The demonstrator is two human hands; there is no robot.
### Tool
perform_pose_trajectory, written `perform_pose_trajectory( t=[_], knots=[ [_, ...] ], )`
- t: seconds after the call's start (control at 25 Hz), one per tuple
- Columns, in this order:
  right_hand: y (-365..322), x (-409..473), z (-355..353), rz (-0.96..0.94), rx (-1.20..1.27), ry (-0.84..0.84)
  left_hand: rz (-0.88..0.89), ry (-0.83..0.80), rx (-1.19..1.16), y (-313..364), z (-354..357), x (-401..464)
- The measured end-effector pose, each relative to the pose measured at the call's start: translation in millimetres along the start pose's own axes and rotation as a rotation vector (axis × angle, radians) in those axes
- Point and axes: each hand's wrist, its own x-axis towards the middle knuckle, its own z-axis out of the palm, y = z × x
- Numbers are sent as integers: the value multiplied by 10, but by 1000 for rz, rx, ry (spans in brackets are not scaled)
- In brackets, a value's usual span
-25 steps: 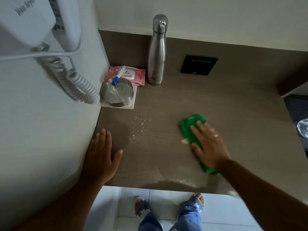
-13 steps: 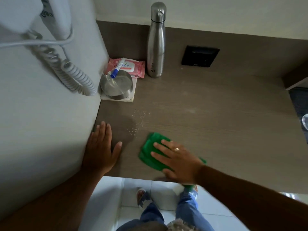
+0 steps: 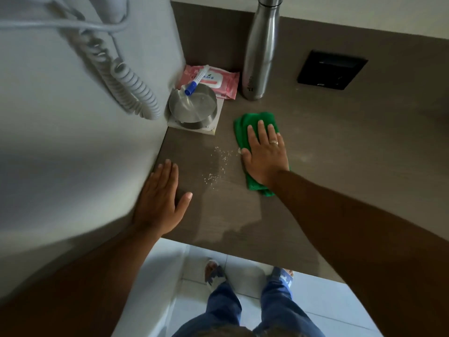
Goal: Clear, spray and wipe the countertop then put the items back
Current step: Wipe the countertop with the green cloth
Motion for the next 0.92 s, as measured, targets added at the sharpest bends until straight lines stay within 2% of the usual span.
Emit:
perform_pose_trajectory(
  t=[0.08, 0.16, 0.2, 0.28, 0.36, 0.48, 0.64, 0.8, 0.92],
  knots=[
    [212, -104, -99, -62, 111, -2, -43, -11, -44, 22, -79, -37],
    [571, -259, -142, -41, 131, 69, -89, 48, -133, 221, -202, 4],
    [775, -338, -144, -13, 109, 90, -47, 71, -179, 423, -273, 130],
    [1091, -468, -110, 34, 42, 64, 151, 96, -249, 1028, -331, 561],
    [1232, -497, -43, 21, -21, 62, 232, 57, -217, 1710, -304, 1042],
    [1275, -478, 44, -1, -61, 92, 82, -52, -85, 2174, -81, 1450],
    [1352, -461, 75, -20, -46, 93, -45, -39, -90, 1932, 78, 1252],
    [1356, -480, 38, -38, -16, 76, -367, -12, -43, 895, 3, 297],
    [1330, -462, 27, -29, 3, 69, -473, -52, -46, 491, -156, -191]
  ],
)
